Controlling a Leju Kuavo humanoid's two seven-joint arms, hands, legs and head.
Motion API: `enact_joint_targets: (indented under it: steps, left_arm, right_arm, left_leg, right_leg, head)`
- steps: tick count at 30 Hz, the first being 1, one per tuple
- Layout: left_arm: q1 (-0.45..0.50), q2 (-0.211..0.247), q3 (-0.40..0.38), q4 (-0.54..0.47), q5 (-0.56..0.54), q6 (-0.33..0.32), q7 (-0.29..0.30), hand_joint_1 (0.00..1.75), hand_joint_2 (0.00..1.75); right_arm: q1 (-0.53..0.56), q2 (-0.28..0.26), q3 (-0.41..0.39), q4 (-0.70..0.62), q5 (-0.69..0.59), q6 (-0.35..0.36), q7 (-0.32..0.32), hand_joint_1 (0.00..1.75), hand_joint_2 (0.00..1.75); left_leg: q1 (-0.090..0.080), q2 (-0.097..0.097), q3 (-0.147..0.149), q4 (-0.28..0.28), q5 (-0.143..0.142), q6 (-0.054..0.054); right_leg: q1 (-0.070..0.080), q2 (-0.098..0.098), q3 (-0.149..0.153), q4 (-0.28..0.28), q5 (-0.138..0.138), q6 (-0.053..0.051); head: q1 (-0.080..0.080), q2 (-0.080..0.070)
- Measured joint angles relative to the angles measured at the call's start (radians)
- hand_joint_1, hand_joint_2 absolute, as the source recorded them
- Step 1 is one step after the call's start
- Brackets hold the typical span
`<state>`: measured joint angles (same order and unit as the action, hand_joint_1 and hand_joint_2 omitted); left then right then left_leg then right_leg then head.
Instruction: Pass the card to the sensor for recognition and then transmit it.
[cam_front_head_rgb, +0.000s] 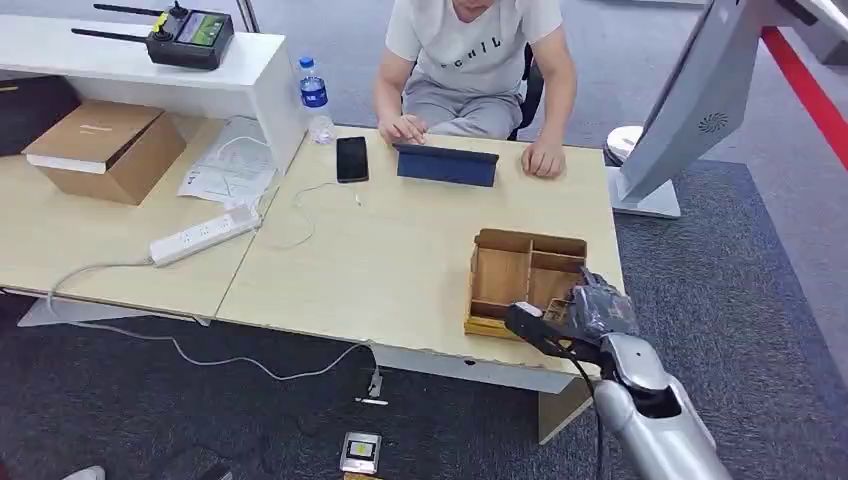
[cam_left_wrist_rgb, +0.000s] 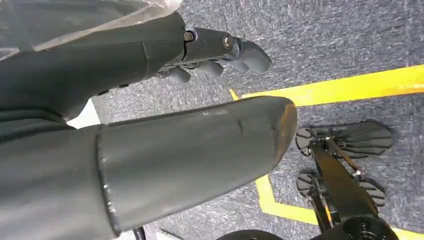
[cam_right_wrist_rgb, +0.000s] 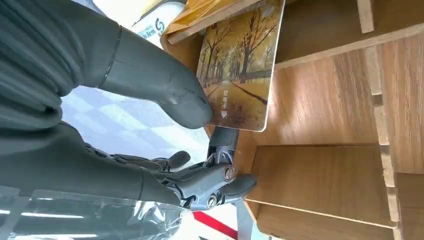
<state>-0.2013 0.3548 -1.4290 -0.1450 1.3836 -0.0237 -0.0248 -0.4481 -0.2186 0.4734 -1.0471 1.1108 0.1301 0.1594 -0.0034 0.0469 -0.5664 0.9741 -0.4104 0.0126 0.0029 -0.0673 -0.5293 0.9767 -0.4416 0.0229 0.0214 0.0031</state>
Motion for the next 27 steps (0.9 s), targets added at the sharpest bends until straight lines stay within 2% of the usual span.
enact_joint_targets:
  steps: [6, 27]
  left_arm:
    - [0.001, 0.000, 0.000, 0.000, 0.000, -0.003, -0.013, 0.00, 0.00]
    - [0.001, 0.000, -0.001, 0.000, 0.000, -0.013, -0.024, 0.00, 0.00]
  right_arm:
    - [-0.012, -0.016, -0.026, -0.013, 0.002, -0.040, -0.026, 1.75, 1.75]
    - [-0.038, -0.031, -0.069, -0.050, 0.018, -0.055, -0.040, 1.75, 1.75]
  left_leg:
    - [0.000, 0.000, 0.000, 0.000, 0.000, 0.000]
    - [0.000, 0.000, 0.000, 0.000, 0.001, 0.000]
  right_leg:
    - [0.000, 0.000, 0.000, 0.000, 0.001, 0.000]
    - [0.000, 0.000, 0.000, 0.000, 0.001, 0.000]
  head:
    - [0.000, 0.000]
    - [0.000, 0.000]
